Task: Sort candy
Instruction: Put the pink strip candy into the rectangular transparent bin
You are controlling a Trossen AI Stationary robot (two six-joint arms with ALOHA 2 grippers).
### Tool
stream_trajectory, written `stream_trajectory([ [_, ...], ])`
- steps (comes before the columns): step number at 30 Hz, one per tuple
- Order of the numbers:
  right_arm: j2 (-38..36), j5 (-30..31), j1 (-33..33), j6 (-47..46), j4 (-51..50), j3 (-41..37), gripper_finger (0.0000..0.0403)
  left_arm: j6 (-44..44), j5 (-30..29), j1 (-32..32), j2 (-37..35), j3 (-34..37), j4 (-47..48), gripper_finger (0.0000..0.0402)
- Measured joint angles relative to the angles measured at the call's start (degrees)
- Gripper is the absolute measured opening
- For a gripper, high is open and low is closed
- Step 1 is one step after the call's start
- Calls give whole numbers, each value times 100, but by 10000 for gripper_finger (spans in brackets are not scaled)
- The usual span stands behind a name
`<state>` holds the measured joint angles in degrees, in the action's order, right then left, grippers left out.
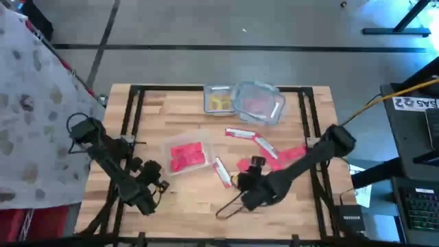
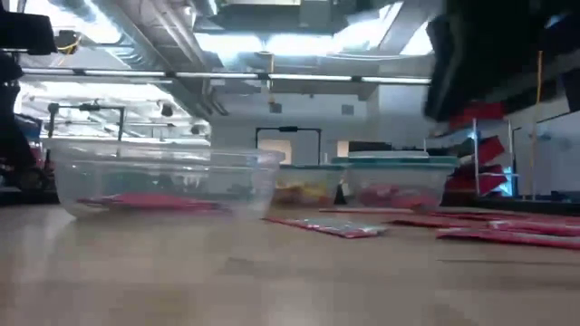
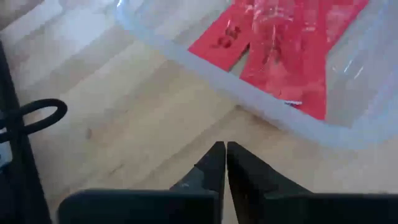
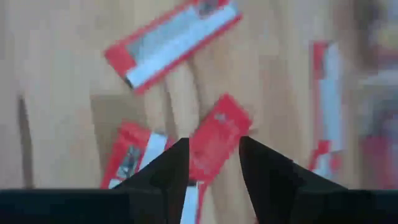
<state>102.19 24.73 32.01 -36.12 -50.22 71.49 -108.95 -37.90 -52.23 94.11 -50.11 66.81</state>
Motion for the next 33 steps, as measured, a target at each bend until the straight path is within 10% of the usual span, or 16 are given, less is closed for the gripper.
stream_trajectory([
  [5,-281,-1056,-489,1708,479,-608,161,137,-24,22,0,0,4,0],
  [12,-175,-1290,-938,6484,785,-982,179,284,-49,79,0,0,-14,0],
  [18,-76,-1807,-1307,8127,1362,-1118,170,292,-49,81,0,0,-44,0],
  [26,411,-1832,-1446,8427,1384,-1084,147,310,-46,81,1,0,-134,0],
  [33,448,-1922,-1672,5029,1707,-1093,116,312,-47,81,0,0,-132,0],
])
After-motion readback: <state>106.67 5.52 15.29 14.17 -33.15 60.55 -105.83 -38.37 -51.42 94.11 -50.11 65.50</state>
